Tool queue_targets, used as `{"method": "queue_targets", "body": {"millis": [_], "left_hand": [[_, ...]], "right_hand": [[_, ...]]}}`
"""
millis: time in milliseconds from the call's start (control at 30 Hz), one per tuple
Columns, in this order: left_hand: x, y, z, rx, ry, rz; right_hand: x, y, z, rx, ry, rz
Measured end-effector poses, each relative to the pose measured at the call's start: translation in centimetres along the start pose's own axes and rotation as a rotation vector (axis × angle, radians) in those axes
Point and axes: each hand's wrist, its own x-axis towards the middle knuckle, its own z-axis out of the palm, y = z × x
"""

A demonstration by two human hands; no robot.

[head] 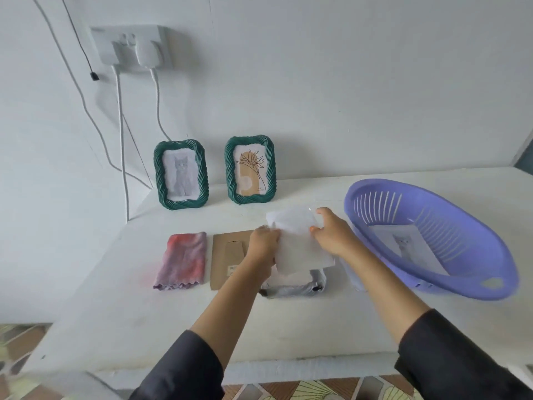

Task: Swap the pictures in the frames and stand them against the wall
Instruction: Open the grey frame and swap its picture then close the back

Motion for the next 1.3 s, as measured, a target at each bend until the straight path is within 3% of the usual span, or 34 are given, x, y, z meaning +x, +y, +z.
{"method": "queue_targets", "body": {"millis": [133,333,467,600,767,1167,1300], "left_hand": [[0.5,-1.4,-1.9,0.257,0.050,0.085],[0.8,-2.8,-3.6,0.658,0.165,0.239],[1.0,-2.9,-3.8,0.850,0.115,0.245],[0.8,-3.0,-3.8,0.905,0.070,0.241],[1.1,-2.9,-3.9,0.924,0.061,0.245],[1.6,-2.7,-4.0,0.964,0.031,0.232],[1.4,-2.3,-4.4,0.849,0.087,0.228]], "right_hand": [[0.7,1.1,2.6,0.214,0.060,0.097],[0.7,1.8,4.8,0.068,0.141,0.032],[1.2,2.2,4.9,-0.066,0.130,-0.017],[1.4,2.8,3.8,-0.169,0.119,-0.062],[1.7,4.7,3.6,-0.080,-0.008,-0.117],[2.5,5.8,4.2,-0.050,-0.007,-0.169],[2.6,6.1,4.3,-0.043,-0.007,-0.176]]}}
